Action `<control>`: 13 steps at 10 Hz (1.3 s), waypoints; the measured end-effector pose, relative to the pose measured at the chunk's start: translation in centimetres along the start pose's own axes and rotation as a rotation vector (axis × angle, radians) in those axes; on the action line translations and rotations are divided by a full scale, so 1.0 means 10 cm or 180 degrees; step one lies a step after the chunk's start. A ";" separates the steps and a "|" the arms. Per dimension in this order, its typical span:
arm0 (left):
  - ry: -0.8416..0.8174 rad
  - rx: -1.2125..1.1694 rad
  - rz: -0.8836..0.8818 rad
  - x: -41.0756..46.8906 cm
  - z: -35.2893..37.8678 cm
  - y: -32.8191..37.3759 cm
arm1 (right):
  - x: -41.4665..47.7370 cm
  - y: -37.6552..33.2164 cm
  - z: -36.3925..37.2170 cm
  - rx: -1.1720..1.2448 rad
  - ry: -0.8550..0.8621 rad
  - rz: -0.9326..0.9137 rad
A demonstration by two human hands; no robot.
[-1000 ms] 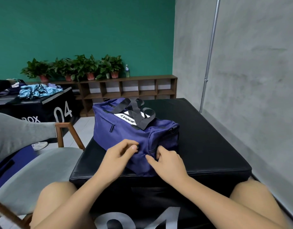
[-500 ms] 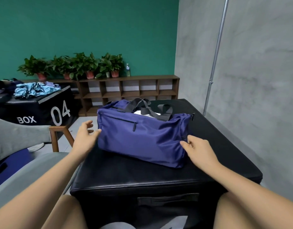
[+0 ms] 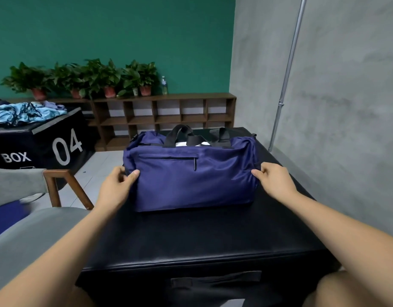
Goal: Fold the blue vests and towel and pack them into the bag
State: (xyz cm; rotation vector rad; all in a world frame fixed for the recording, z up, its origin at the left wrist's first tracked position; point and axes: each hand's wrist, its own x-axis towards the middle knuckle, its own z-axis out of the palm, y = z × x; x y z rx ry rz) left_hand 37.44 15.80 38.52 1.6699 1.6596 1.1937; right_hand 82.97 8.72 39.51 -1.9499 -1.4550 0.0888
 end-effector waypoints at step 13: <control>-0.1005 0.1748 0.2120 0.64 -0.31 1.58 | 0.68 -1.19 -0.67 -0.1066 -0.0904 -0.1811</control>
